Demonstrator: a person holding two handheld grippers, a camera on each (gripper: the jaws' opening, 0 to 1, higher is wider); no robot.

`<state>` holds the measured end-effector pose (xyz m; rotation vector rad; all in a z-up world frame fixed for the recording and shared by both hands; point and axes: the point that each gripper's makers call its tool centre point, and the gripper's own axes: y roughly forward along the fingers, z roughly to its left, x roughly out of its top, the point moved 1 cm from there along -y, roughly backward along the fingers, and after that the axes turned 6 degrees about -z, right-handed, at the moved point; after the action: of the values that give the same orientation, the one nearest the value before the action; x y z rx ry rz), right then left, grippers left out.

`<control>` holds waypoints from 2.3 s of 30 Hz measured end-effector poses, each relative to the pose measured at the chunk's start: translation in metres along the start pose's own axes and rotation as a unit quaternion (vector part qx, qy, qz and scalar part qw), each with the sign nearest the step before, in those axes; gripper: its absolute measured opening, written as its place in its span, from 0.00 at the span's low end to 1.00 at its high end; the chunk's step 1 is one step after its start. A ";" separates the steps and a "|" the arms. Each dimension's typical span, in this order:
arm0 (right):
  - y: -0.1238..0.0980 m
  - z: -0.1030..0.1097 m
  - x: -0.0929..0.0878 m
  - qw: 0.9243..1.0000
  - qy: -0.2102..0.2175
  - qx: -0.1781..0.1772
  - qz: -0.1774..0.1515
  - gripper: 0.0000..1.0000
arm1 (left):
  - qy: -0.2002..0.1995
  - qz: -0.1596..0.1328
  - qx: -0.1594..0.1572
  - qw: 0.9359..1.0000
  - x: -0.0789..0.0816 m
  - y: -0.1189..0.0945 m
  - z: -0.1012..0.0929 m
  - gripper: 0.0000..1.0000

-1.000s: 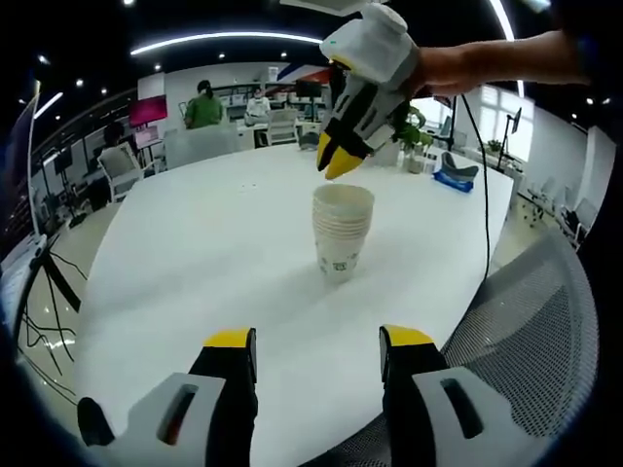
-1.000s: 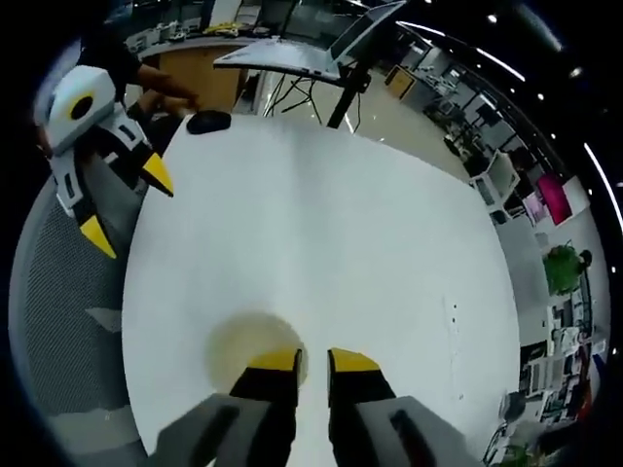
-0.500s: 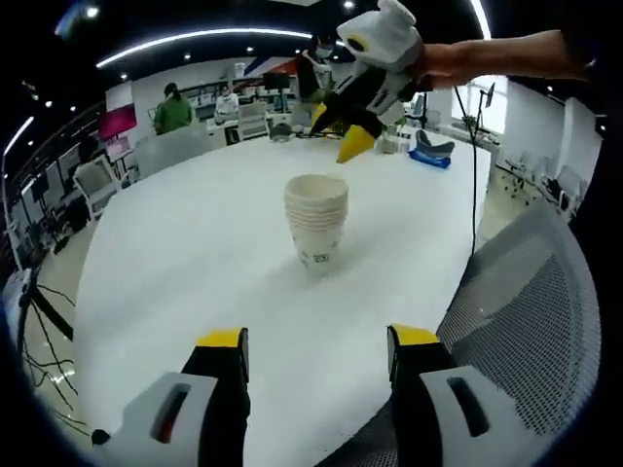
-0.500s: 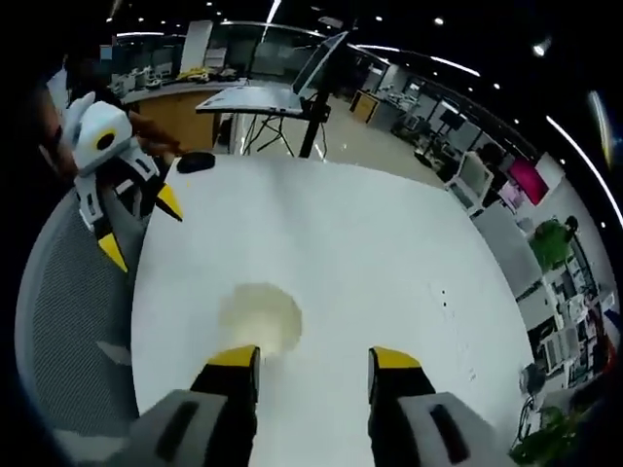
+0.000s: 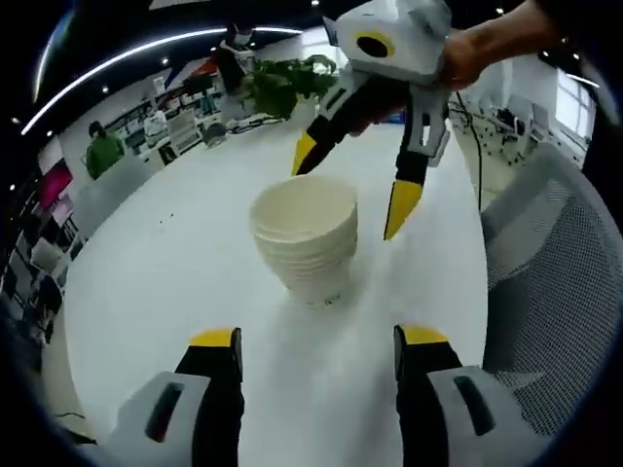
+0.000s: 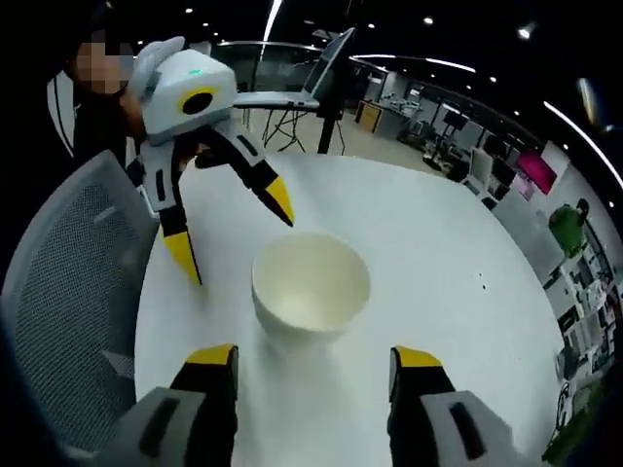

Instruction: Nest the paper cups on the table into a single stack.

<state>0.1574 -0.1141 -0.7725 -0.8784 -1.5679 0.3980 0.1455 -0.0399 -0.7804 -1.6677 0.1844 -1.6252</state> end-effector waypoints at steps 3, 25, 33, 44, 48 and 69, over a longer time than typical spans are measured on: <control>0.009 -0.001 0.003 1.000 -0.008 0.009 -0.003 0.58 | 0.006 0.004 -0.009 1.000 0.004 0.015 0.005 0.57; 0.035 -0.078 0.011 1.000 0.004 0.005 -0.025 0.37 | 0.030 0.013 -0.016 0.999 0.038 0.057 0.078 0.32; 0.045 -0.090 0.008 1.000 0.012 0.016 -0.022 0.37 | 0.025 0.024 -0.019 0.999 0.034 0.065 0.087 0.34; 0.045 -0.085 0.007 0.999 0.028 0.016 -0.024 0.41 | 0.009 0.028 -0.015 0.999 0.029 0.060 0.087 0.40; 0.040 -0.092 0.003 0.999 0.043 0.004 -0.015 0.48 | -0.007 0.035 -0.012 0.999 0.019 0.059 0.089 0.46; -0.003 -0.078 -0.018 0.993 0.101 -0.055 -0.018 0.58 | -0.124 -0.003 0.084 0.989 -0.020 -0.013 0.079 0.56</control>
<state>0.2305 -0.1467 -0.7672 -0.9421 -1.4263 0.1914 0.2080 0.0141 -0.7777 -1.7224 -0.0809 -1.3816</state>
